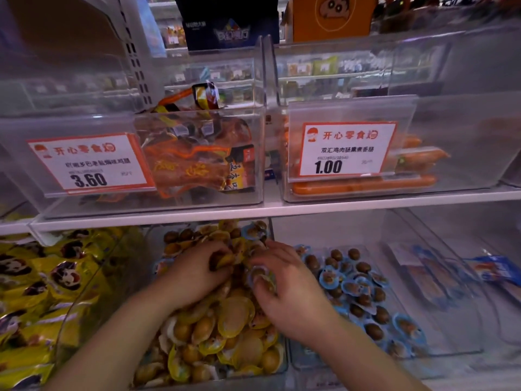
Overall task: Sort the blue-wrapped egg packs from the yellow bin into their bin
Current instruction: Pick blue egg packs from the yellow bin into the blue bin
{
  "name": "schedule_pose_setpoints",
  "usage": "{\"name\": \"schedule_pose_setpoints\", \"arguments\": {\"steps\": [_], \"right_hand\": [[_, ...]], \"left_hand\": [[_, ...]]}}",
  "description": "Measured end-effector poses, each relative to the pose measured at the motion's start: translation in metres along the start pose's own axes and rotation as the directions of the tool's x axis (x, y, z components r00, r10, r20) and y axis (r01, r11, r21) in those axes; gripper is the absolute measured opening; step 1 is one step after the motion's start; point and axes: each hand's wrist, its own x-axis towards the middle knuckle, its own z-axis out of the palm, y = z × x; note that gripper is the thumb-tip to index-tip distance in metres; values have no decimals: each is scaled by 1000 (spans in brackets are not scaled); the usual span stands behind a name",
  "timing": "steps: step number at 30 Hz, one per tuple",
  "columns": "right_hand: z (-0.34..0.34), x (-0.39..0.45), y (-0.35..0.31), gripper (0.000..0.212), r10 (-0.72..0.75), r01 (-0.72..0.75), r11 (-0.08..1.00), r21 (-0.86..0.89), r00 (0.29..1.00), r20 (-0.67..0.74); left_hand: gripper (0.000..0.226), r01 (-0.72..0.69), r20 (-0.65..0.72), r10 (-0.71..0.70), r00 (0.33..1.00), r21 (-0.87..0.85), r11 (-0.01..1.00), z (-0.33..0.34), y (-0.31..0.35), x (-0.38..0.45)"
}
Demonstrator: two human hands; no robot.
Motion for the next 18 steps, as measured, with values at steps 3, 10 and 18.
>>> {"name": "schedule_pose_setpoints", "arguments": {"steps": [3,10,18], "right_hand": [[-9,5,-2,29,10,-10,1000,-2,1000,0],[6,79,-34,35,109,-104,994,-39,981,160],[82,137,2,74,565,-393,778,-490,779,271]], "left_hand": [[26,74,-167,-82,983,-52,996,-6,-20,-35],[27,116,-532,-381,756,-463,878,-6,-22,-64],[25,26,-428,-481,765,-726,687,-8,-14,-93]]}}
